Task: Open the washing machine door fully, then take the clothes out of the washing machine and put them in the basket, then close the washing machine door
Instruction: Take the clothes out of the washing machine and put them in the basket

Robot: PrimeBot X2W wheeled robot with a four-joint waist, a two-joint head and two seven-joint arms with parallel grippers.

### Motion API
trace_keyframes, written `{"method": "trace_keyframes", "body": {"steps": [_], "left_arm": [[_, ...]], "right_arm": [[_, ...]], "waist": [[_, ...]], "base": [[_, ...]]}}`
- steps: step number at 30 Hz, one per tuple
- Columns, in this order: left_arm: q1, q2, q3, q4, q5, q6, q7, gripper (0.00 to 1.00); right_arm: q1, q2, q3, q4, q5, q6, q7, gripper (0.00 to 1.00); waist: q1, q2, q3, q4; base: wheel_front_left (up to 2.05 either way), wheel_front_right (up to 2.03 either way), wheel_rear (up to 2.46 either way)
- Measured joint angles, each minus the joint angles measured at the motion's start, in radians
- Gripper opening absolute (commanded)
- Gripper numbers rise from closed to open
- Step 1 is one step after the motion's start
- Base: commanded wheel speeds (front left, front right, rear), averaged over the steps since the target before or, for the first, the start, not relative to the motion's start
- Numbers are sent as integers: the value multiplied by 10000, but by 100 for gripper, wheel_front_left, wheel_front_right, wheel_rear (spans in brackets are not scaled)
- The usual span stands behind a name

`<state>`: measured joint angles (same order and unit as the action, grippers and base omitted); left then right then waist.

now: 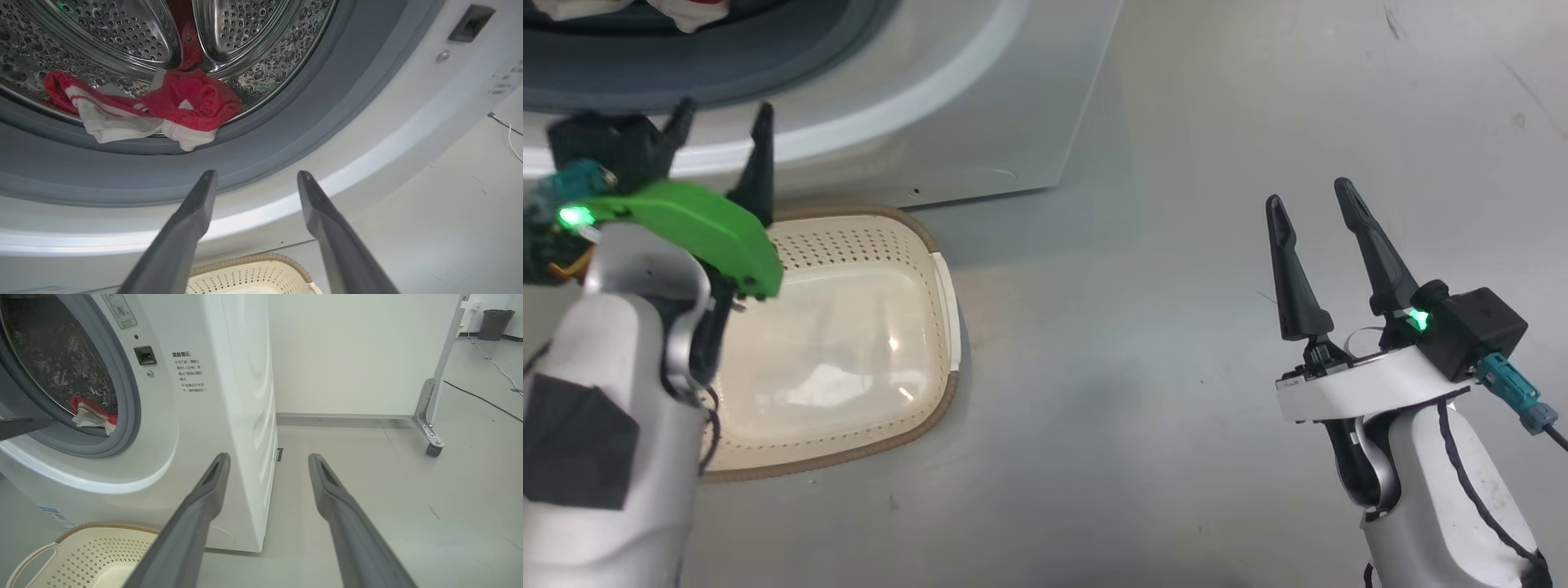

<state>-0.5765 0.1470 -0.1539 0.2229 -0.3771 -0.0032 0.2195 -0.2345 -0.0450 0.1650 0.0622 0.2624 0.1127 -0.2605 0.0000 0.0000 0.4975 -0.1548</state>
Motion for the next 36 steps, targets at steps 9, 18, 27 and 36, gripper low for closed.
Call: {"method": "trace_keyframes", "body": {"steps": [9,18,27,36], "left_arm": [[-2564,834,876,454,-270,-38,711,100],[-4010,1292,1191,1292,-240,-151,696,100],[-5028,1726,1549,1994,-240,-151,763,100],[-5560,1829,1613,3066,-550,-198,1615,100]], "right_arm": [[-669,-4,529,-173,646,-100,0,100],[-918,-4,807,-176,976,-274,0,100],[-1110,0,1049,-182,1055,-293,0,100],[-1305,2,1087,-217,1068,-439,0,100]], "waist": [[1,0,1156,-723],[1,0,1831,-1558],[0,0,2231,-2034],[0,0,2553,-2222]], "base": [[0,0,0],[0,0,0],[0,0,0],[0,0,0]]}}
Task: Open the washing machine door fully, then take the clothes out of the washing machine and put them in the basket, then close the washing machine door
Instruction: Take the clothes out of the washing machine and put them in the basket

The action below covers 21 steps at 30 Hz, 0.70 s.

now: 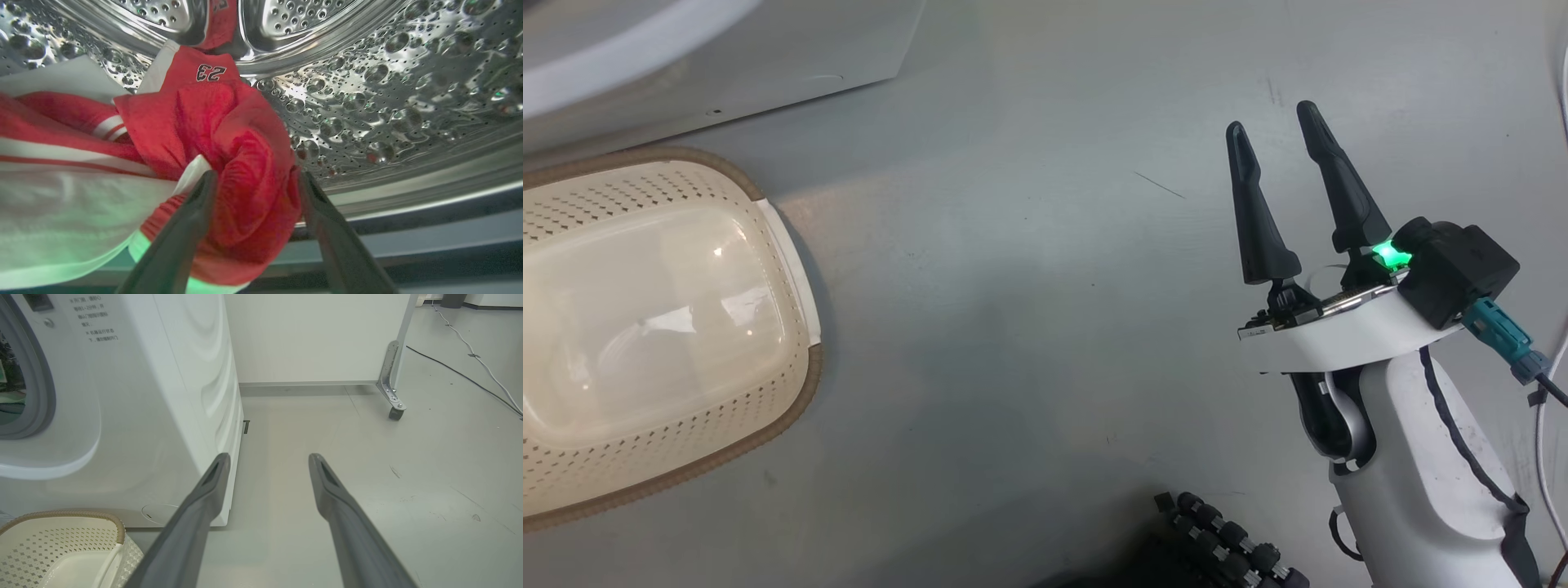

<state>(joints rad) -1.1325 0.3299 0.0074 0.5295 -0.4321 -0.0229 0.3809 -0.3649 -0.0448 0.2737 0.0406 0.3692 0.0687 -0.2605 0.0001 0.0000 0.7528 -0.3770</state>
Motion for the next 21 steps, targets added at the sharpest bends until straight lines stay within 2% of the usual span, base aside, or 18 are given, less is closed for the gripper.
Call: {"method": "trace_keyframes", "body": {"steps": [11,13,14,21], "left_arm": [[-563,104,50,1070,-268,186,1584,100],[-633,134,29,1135,-267,190,1708,96],[-670,159,-2,1164,-265,190,1770,0],[-788,267,-96,1266,-144,238,1814,0]], "right_arm": [[-58,0,15,-4,2,-98,0,100],[-65,0,23,-4,4,-98,0,100],[-68,0,27,-4,12,-98,0,100],[-174,0,36,-10,77,-113,0,100]], "waist": [[-1,0,20,33],[-1,0,30,30],[-1,0,35,26],[-1,0,80,9]], "base": [[0,0,0],[0,0,0],[0,0,0],[0,0,0]]}}
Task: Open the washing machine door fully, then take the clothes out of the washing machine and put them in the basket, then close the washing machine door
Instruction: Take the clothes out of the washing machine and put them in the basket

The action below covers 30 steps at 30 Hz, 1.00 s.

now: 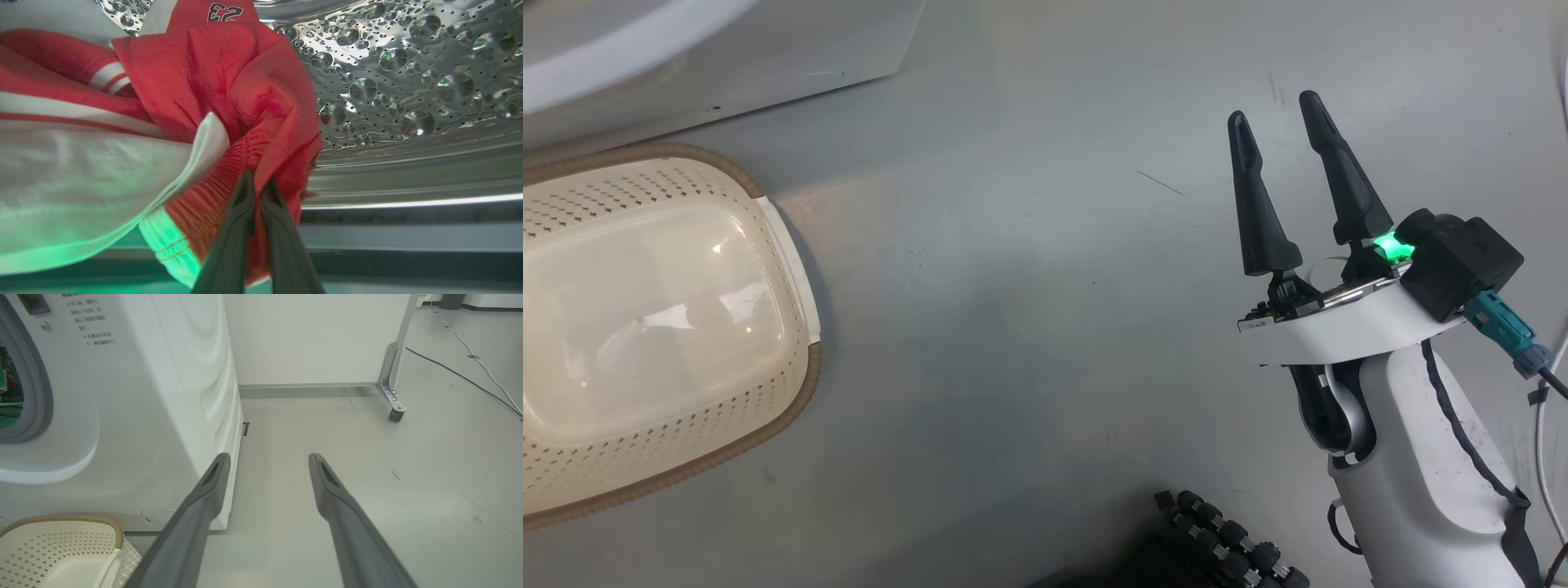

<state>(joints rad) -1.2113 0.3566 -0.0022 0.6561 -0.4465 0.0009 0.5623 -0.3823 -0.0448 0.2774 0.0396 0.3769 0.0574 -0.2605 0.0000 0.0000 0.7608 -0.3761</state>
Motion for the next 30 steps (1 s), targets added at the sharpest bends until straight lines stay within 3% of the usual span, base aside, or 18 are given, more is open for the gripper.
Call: {"method": "trace_keyframes", "body": {"steps": [11,19,30], "left_arm": [[-34,-4,-184,-52,267,-79,-1035,0],[58,-115,-577,-349,694,-389,-2280,0],[1440,-813,-1020,-838,984,-596,-4234,0]], "right_arm": [[-82,0,-59,8,-42,-75,0,100],[-82,0,-123,115,-313,-73,0,100],[-9,-6,-420,431,-865,-56,0,100]], "waist": [[0,0,-105,136],[0,0,-387,411],[0,0,-1029,958]], "base": [[0,0,0],[0,0,0],[0,0,0]]}}
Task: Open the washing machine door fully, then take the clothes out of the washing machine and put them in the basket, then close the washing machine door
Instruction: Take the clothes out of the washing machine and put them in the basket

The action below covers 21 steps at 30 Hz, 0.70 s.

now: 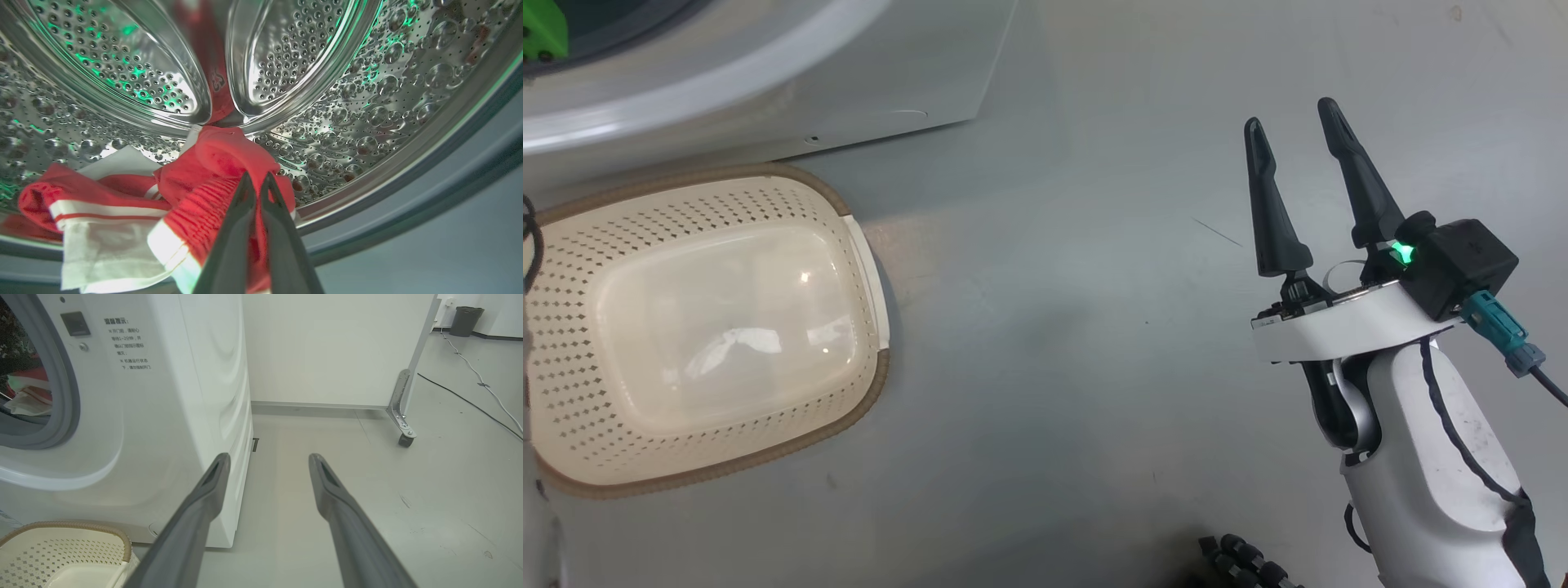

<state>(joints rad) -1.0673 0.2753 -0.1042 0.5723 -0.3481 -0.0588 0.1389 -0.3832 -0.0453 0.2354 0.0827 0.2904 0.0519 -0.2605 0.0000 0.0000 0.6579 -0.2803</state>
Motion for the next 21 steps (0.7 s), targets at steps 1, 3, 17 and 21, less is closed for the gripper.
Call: {"method": "trace_keyframes", "body": {"steps": [1,3,17,21], "left_arm": [[136,-35,-2,-36,8,0,-198,0],[433,-153,-6,-138,8,0,-568,0],[2881,-894,-50,-552,119,355,-2763,0],[3424,-920,-153,-790,326,462,-3195,0]], "right_arm": [[32,2,-21,38,-44,19,0,100],[73,0,-96,107,-132,82,0,100],[901,-2,-184,713,-420,194,0,100],[1166,-2,-194,880,-483,261,0,100]], "waist": [[0,0,-78,48],[0,0,-242,147],[0,0,-1710,752],[0,0,-2214,878]], "base": [[0,0,0],[0,0,0],[0,0,0],[0,0,0]]}}
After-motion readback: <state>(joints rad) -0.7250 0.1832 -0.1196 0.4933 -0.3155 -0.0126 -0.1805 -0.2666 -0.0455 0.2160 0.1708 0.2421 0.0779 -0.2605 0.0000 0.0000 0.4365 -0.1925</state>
